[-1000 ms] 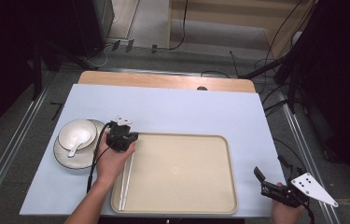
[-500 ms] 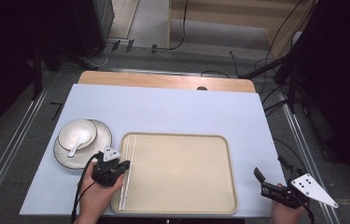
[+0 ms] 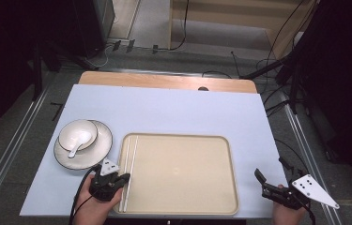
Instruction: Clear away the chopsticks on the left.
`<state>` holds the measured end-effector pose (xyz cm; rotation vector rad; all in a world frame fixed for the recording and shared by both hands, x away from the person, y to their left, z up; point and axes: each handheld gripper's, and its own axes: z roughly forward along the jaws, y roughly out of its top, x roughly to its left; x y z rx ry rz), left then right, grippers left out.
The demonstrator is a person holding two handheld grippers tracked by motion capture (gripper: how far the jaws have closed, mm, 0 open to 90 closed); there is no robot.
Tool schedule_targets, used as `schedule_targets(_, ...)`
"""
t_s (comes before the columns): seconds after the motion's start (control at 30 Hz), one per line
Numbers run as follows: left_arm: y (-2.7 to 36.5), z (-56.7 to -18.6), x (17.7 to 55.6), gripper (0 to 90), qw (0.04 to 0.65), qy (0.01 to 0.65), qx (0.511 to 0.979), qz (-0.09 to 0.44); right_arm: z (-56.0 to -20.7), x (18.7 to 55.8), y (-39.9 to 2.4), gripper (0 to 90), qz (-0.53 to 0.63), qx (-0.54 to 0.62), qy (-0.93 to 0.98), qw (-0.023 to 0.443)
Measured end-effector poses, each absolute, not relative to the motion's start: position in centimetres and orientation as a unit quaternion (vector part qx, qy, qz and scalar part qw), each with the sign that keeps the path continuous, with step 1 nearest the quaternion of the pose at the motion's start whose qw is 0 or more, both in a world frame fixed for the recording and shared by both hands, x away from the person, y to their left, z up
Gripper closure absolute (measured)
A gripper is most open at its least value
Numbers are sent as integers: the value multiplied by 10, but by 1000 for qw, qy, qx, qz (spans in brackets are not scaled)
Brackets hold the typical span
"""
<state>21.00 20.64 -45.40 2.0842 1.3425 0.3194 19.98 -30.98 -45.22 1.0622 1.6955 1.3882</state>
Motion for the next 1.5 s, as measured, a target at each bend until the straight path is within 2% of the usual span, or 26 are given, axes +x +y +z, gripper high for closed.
schedule_targets(0.73, 206, -458, 203, 900, 336, 509, 786, 100, -452, 199, -310, 64, 534, 409, 654, 347)
schedule_targets(0.9, 214, -450, 205, 746, 351, 523, 770, 107, -452, 200, -311, 64, 534, 411, 652, 348)
schedule_targets(1.13, 217, -441, 211, 212, 365, 525, 760, 114, -452, 200, -312, 64, 533, 411, 652, 348)
schedule_targets(1.2, 216, -440, 212, 101, 366, 522, 762, 114, -452, 199, -312, 64, 533, 412, 651, 349)
schedule_targets(1.3, 216, -440, 213, 0, 384, 506, 765, 104, -452, 199, -312, 64, 533, 412, 652, 349)
schedule_targets(1.5, 217, -434, 212, 0, 402, 491, 764, 114, -452, 200, -312, 64, 533, 411, 651, 349)
